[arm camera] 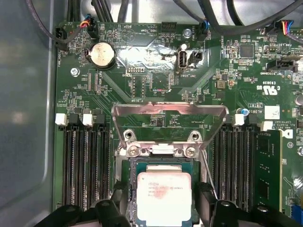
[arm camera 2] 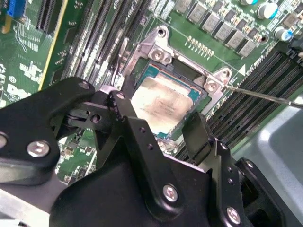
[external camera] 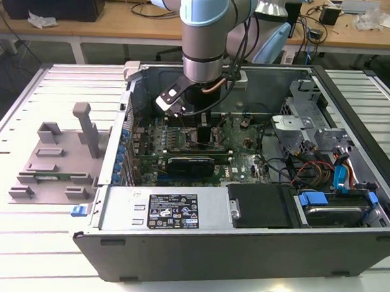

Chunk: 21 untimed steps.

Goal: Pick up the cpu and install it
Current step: 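Place the cpu into insertion slot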

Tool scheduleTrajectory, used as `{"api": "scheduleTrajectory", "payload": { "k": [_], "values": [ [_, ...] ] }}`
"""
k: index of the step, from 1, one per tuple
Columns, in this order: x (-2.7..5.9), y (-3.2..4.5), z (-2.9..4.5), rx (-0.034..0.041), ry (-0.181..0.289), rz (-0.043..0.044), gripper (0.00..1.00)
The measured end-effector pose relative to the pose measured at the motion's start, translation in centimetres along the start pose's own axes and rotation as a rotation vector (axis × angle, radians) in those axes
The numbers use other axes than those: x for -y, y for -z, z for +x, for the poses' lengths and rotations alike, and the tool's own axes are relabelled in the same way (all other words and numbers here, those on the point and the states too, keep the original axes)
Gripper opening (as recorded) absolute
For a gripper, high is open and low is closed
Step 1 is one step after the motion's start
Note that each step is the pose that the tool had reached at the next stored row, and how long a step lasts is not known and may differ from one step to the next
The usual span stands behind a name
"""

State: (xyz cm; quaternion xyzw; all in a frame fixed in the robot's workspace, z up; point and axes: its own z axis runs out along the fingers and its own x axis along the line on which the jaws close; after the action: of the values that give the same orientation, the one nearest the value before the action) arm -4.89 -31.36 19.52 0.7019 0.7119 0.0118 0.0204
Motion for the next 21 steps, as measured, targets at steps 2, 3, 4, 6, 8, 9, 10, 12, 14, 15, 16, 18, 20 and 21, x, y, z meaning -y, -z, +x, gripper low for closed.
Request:
{"api": "scheduleTrajectory", "payload": {
  "k": [2,3,4,6,8,9,10,12,14,15,16,18,20,21],
  "values": [
    [-0.01,0.35,0.0,0.0,0.0,-0.0001,0.68],
    [-0.02,0.46,0.0,0.0001,0.0,-0.0001,0.68],
    [-0.02,0.47,0.0,-0.0002,0.0,-0.0002,0.68],
    [-0.03,0.64,0.0,0.0,0.0,-0.0001,0.68],
    [-0.04,1.02,-0.01,-0.0001,0.0,-0.0001,0.68],
    [-0.05,1.07,-0.01,0.0,0.0,-0.0001,0.68],
    [-0.05,1.08,-0.01,0.0003,0.0,0.0,0.66],
    [-0.05,1.08,-0.01,0.0006,0.0,-0.0001,0.17],
    [-0.05,1.08,-0.01,0.0007,0.0,0.0,0.11],
    [-0.05,1.09,-0.01,0.0007,0.0,-0.0001,0.11],
    [-0.05,1.09,-0.01,0.0008,0.0,0.0,0.11],
    [-0.05,1.09,-0.01,0.0009,0.0,0.0,0.11],
    [-0.05,1.09,-0.01,0.0009,0.0,-0.0001,0.11],
    [-0.05,1.1,-0.01,0.0011,0.0,0.0,0.11]
  ]
}}
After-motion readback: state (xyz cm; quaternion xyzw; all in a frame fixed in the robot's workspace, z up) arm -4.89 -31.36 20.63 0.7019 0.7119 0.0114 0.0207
